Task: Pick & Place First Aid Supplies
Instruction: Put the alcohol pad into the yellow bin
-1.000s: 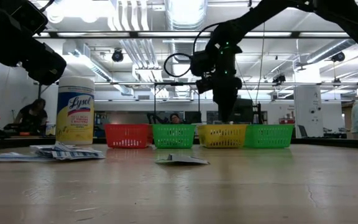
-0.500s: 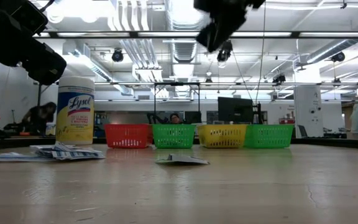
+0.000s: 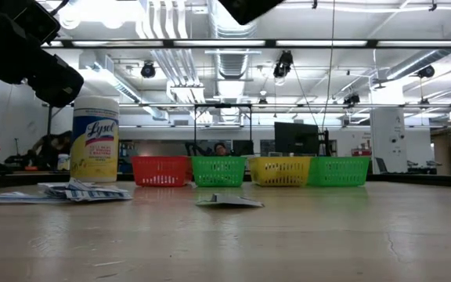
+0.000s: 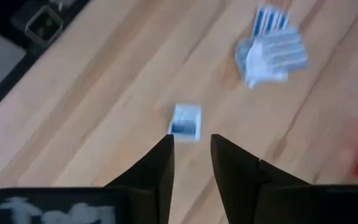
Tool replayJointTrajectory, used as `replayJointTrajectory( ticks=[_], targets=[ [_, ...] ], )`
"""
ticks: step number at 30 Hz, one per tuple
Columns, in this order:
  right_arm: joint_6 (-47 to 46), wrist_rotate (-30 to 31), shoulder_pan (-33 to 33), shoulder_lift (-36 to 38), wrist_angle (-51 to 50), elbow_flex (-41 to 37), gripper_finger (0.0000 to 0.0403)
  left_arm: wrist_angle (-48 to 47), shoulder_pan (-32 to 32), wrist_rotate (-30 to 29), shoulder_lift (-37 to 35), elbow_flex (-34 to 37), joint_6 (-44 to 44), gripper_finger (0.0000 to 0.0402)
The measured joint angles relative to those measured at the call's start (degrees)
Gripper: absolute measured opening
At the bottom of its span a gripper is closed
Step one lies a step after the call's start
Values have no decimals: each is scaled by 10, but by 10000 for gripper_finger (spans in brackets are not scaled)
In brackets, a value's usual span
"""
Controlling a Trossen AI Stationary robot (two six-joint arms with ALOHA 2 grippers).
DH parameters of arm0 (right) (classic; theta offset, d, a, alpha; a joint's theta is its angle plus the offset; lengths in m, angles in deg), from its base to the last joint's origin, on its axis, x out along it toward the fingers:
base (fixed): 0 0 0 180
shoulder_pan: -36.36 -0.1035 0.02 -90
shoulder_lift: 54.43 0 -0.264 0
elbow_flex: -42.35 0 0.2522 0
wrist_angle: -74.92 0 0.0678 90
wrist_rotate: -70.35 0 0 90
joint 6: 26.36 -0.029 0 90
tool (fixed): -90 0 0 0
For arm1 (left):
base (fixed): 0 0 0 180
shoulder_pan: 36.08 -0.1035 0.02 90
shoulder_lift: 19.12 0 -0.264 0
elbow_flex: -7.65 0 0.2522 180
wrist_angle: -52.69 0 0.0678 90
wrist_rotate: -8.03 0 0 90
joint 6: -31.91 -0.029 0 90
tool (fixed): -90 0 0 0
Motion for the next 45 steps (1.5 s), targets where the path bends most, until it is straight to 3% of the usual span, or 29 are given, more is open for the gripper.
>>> replayJointTrajectory(
  ticks=[7,22,33,45],
  targets=[
    [-68,15,-26,-52,27,6,105,0,0,3,-1,0,-1,172],
    [-106,13,-35,-188,48,6,146,0,0,8,-1,0,0,172],
    [-127,12,-40,-220,73,6,187,0,0,11,-1,0,-1,172],
    [-143,31,-40,-256,98,6,189,-1,0,11,0,0,-1,172]
  ],
)
